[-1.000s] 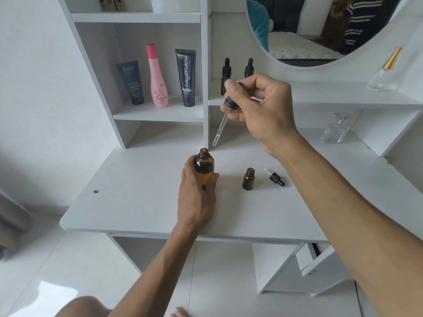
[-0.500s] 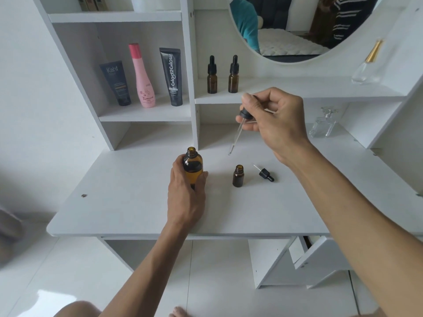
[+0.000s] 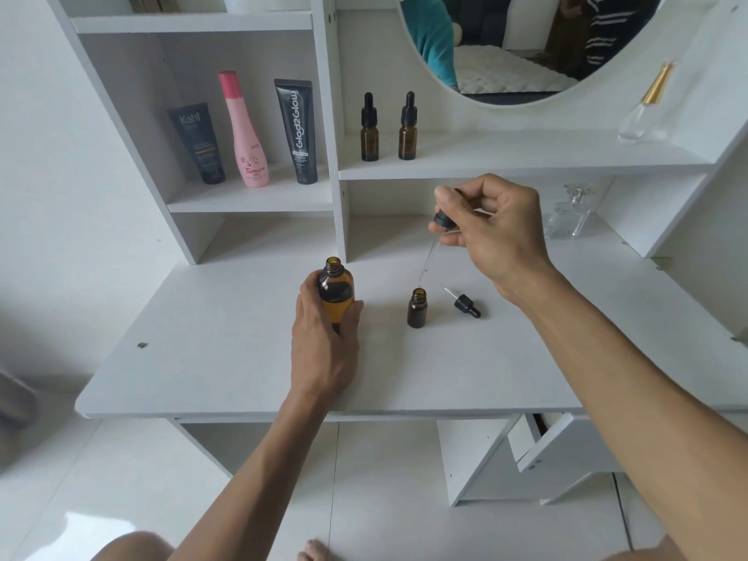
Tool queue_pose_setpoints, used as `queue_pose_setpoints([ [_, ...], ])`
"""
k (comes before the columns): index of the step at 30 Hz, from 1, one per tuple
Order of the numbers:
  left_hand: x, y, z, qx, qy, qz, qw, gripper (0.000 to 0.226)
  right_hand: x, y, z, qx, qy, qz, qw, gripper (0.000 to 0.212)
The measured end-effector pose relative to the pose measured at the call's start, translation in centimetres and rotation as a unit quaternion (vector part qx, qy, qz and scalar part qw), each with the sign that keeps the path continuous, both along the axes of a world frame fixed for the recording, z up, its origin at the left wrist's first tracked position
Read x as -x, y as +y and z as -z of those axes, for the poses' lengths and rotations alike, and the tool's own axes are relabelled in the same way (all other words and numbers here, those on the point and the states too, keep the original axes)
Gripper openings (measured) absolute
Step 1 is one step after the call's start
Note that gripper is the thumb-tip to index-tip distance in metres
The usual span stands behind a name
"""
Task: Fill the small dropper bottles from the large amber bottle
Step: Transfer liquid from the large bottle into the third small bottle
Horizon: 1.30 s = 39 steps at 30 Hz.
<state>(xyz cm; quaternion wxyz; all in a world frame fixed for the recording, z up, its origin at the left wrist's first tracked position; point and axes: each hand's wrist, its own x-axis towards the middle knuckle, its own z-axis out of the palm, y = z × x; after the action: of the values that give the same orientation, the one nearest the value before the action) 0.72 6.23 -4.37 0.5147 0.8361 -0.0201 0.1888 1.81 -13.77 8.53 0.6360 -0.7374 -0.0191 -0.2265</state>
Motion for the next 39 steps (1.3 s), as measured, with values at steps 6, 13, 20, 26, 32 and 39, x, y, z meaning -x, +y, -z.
queue_pose_setpoints([
  [6, 0.00, 0.05, 0.07, -0.001, -0.006, 0.002, 1.000, 0.049, 0.05, 0.21, 0.45, 0.010, 0.008, -0.003, 1.000, 0.016],
  [13, -0.05, 0.04, 0.18, 0.003, -0.008, 0.005, 1.000, 0.049, 0.07, 0.17, 0.44, 0.017, 0.007, -0.003, 1.000, 0.016],
  [20, 0.01, 0.06, 0.11, 0.008, -0.005, 0.008, 1.000, 0.048, -0.05, 0.28, 0.64, 0.035, 0.003, -0.003, 0.999, 0.017],
  [26, 0.02, 0.04, 0.06, 0.008, -0.003, 0.005, 1.000, 0.049, -0.26, 0.40, 0.79, 0.051, 0.001, -0.003, 0.999, 0.019],
  [32, -0.02, 0.03, 0.08, 0.010, -0.002, 0.006, 1.000, 0.049, -0.38, 0.40, 0.83, 0.068, 0.001, -0.006, 0.998, 0.023],
  [39, 0.03, 0.04, 0.05, 0.005, -0.007, 0.005, 1.000, 0.049, -0.29, 0.44, 0.74, 0.097, -0.010, -0.009, 0.995, 0.026],
])
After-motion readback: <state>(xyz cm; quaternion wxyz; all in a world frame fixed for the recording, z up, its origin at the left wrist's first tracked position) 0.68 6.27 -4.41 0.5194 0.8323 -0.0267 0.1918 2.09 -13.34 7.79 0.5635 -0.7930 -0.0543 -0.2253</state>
